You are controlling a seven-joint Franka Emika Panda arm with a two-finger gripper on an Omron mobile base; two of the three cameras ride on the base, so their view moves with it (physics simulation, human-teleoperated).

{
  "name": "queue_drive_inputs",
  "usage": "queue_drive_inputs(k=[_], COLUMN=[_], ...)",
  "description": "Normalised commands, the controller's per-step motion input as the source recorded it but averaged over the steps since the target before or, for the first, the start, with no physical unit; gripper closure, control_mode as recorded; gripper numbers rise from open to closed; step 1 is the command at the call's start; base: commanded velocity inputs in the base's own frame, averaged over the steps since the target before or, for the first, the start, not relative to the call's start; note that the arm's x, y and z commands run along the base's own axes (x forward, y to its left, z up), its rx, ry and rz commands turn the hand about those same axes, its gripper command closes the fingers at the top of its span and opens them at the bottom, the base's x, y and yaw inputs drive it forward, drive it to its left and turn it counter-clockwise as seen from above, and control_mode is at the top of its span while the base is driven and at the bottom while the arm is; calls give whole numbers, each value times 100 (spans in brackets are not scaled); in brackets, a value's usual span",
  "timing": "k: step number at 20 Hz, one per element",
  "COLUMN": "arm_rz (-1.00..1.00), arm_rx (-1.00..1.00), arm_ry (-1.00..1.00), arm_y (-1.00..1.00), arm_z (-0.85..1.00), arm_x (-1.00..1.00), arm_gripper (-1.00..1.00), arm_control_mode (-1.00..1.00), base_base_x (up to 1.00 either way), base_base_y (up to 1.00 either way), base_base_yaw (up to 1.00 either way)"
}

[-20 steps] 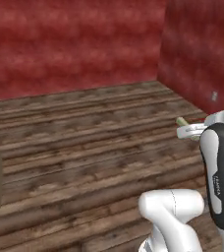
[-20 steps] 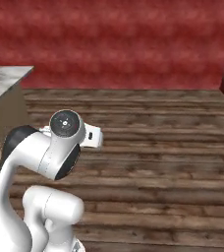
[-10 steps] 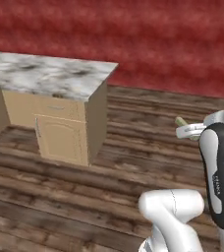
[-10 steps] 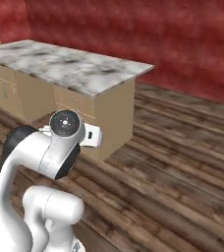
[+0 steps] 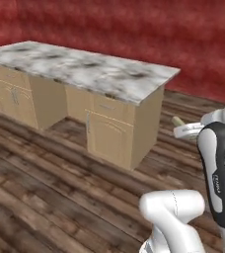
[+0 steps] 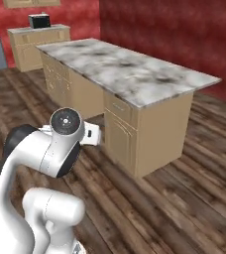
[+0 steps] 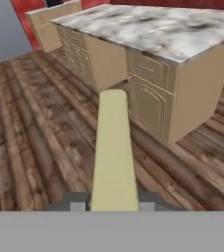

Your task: Pick the egg and butter from the fridge and place them by the bowl for mixing.

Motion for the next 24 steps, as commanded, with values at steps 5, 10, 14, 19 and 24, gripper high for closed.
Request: queue_drive_inputs(k=[5, 10, 14, 19, 24], arm_rz=[0, 0, 0, 0, 0], arm_rx=[0, 0, 0, 0, 0], arm_ry=[0, 0, 0, 0, 0], arm_y=[0, 0, 0, 0, 0], arm_z=[0, 0, 0, 0, 0], arm_x=[0, 0, 0, 0, 0], arm_gripper=[100, 100, 100, 100, 100], arm_control_mode=[100, 100, 100, 100, 100], base_base_x=[87, 86, 77, 78, 85], base_base_y=[0, 0, 0, 0, 0], base_base_yaw=[31, 32, 38, 38, 32])
